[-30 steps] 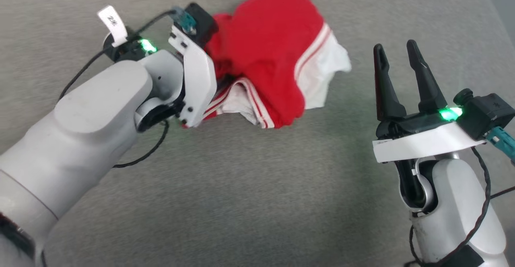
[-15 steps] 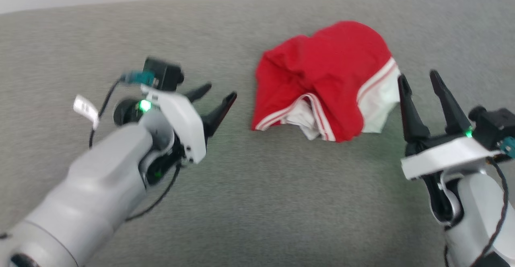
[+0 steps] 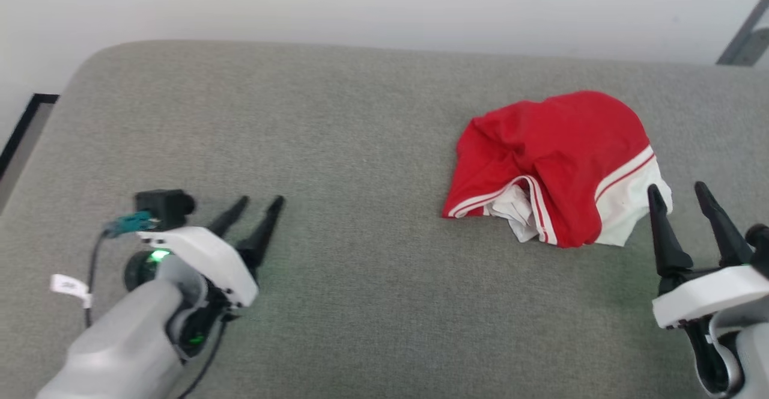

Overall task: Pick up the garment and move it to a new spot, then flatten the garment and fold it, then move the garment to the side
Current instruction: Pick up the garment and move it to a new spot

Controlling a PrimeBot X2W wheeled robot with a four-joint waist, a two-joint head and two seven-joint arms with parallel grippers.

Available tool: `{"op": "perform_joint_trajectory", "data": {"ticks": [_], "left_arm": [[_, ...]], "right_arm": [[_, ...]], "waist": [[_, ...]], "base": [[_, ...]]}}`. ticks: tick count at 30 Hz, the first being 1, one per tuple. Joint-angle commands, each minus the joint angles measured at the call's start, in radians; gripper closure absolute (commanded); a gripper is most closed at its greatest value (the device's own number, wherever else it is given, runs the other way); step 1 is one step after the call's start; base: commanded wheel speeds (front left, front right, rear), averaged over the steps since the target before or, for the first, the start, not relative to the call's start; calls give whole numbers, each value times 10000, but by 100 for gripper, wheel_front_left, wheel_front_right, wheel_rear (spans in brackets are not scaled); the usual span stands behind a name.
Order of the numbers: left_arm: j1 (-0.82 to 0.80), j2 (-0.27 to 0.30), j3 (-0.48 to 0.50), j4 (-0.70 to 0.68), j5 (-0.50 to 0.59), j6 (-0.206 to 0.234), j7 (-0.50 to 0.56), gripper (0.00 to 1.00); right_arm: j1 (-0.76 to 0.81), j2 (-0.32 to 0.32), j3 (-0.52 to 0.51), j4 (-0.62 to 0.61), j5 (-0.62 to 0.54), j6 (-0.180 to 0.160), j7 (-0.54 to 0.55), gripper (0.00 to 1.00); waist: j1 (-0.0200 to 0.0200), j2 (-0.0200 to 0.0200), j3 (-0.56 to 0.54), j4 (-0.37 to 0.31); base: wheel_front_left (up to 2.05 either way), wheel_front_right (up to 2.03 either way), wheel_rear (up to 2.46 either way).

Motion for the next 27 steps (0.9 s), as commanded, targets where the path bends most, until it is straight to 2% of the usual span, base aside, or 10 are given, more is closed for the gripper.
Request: {"op": "perform_joint_trajectory", "data": {"ticks": [1, 10, 17, 22, 27], "left_arm": [[251, 101, 534, -126, 480, 87, -54, 0], [3110, 65, 4275, -2085, 3409, 984, -57, 0], [5495, -561, 6941, -3908, 6023, 1481, -57, 0], [6334, -1110, 8010, -4636, 7809, 1451, -58, 0], [6554, -1594, 8737, -5078, 8608, 1119, -58, 0]], "right_arm": [[189, -42, -86, -168, -29, 2, 80, 0], [701, 144, -373, -857, -258, 2, 417, 0], [720, 227, -423, -1170, -395, 2, 480, 0], [706, 202, -451, -1359, -476, 2, 436, 0], [649, 270, -498, -1555, -553, 2, 402, 0]], "waist": [[0, 0, -175, 155], [0, 0, -433, -134], [0, 0, -451, -556], [0, 0, -414, -704], [0, 0, -422, -783]], "base": [[0, 0, 0], [0, 0, 0], [0, 0, 0], [0, 0, 0], [0, 0, 0]]}}
